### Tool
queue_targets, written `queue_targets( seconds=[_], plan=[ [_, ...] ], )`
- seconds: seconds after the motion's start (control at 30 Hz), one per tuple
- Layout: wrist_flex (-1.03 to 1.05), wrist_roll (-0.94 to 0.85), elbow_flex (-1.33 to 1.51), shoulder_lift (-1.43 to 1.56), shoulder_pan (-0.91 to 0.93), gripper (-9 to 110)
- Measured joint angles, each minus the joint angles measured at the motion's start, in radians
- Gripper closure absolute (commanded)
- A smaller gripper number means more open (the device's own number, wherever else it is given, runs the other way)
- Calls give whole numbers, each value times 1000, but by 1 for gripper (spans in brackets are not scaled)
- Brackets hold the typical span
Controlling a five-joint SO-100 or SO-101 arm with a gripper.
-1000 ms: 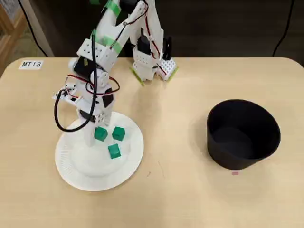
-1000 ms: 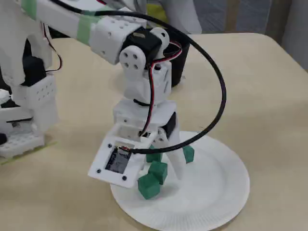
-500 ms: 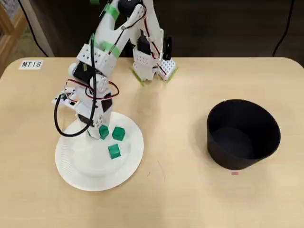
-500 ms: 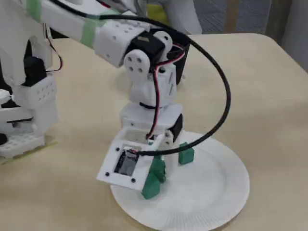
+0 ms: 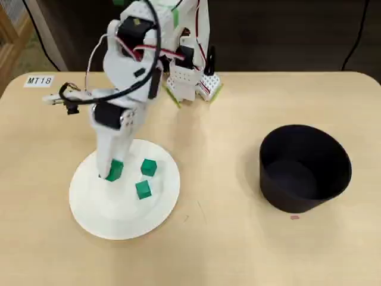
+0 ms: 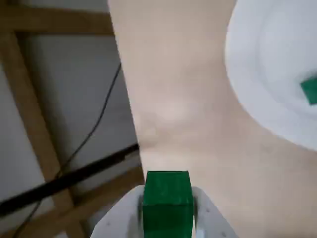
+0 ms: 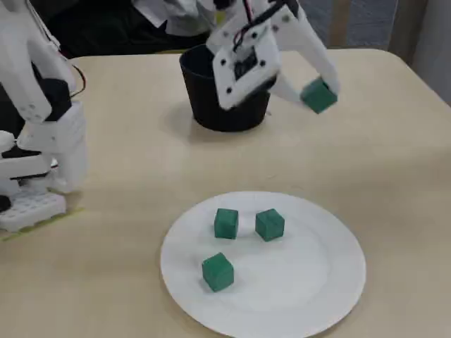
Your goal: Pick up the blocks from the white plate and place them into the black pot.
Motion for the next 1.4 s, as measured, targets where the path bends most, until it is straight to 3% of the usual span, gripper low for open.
queue_targets(
  seconds=[0.37, 0.5, 0.87, 1.27, 1.33, 1.4],
  plan=[
    [80, 130, -86, 38, -660, 104],
    [78, 129, -86, -31, -801, 104],
    [61, 89, -212, -301, -853, 104],
    [235, 81, -341, -402, -770, 104],
    [264, 83, -341, -402, -769, 97],
    [296, 81, -341, -402, -770, 81]
  ],
)
